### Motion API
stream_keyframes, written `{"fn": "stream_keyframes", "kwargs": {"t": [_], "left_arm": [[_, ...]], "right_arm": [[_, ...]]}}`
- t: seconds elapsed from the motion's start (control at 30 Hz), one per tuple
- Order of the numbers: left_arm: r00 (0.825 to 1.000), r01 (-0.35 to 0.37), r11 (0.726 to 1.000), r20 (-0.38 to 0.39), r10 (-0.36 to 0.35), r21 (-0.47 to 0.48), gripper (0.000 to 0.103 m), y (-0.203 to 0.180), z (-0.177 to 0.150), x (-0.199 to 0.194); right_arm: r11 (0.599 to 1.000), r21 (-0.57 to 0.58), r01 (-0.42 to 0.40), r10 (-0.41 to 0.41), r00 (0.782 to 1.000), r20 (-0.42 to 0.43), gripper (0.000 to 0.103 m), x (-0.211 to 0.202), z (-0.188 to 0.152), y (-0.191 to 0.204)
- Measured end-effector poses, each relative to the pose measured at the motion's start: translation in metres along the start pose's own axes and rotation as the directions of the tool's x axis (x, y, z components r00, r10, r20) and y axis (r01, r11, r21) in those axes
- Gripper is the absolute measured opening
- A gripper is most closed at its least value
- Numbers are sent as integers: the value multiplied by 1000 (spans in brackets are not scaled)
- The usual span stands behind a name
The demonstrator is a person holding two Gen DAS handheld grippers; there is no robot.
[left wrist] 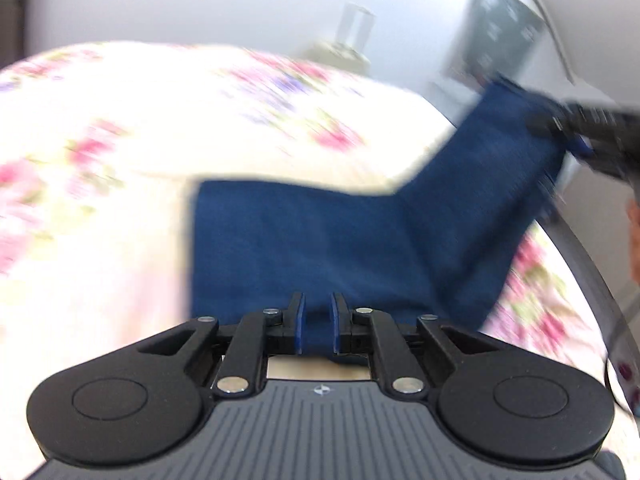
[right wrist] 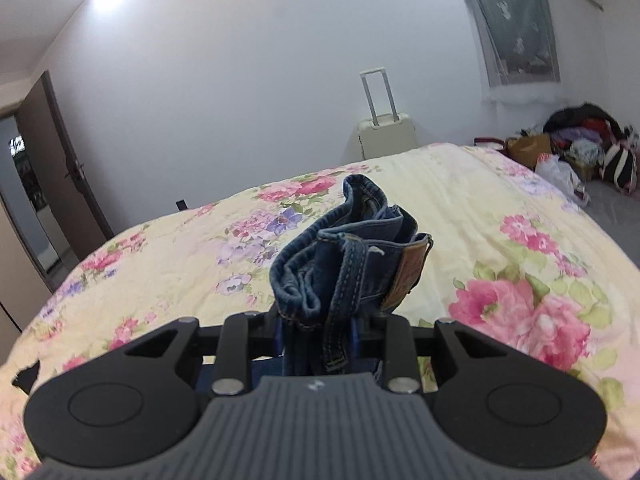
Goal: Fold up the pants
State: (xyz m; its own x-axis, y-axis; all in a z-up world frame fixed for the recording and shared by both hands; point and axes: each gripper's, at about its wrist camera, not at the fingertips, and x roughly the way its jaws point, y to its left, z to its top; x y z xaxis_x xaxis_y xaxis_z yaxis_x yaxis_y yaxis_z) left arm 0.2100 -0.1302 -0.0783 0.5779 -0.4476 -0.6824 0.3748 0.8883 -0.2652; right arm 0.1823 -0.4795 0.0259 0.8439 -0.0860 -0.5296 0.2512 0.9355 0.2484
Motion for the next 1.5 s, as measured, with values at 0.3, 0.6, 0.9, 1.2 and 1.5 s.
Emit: {"fn": "stream_keyframes", "kwargs": {"t": [0.3,0.6,0.9,1.2,1.5], "left_arm": [[992,-106,974,48,118,-203,15,102,4,1],[999,-46,969,4,48,-244,15,134,-8,14],[988,147,914,6,-157,-378,41,153,-7,30],[983,180,917,29,-182,-356,52,140,16,53],[973,209,875,3,-231,-437,54,150,44,128]], "right_arm": [[929,-366,48,-52,999,-1,25,30,-41,143],[796,-584,-160,-8,962,-275,24,96,-173,242],[775,-553,-305,73,913,-401,51,96,-206,236],[903,-120,-413,340,855,-392,51,74,-152,164],[945,-25,-325,302,900,-314,51,131,-94,119]]}}
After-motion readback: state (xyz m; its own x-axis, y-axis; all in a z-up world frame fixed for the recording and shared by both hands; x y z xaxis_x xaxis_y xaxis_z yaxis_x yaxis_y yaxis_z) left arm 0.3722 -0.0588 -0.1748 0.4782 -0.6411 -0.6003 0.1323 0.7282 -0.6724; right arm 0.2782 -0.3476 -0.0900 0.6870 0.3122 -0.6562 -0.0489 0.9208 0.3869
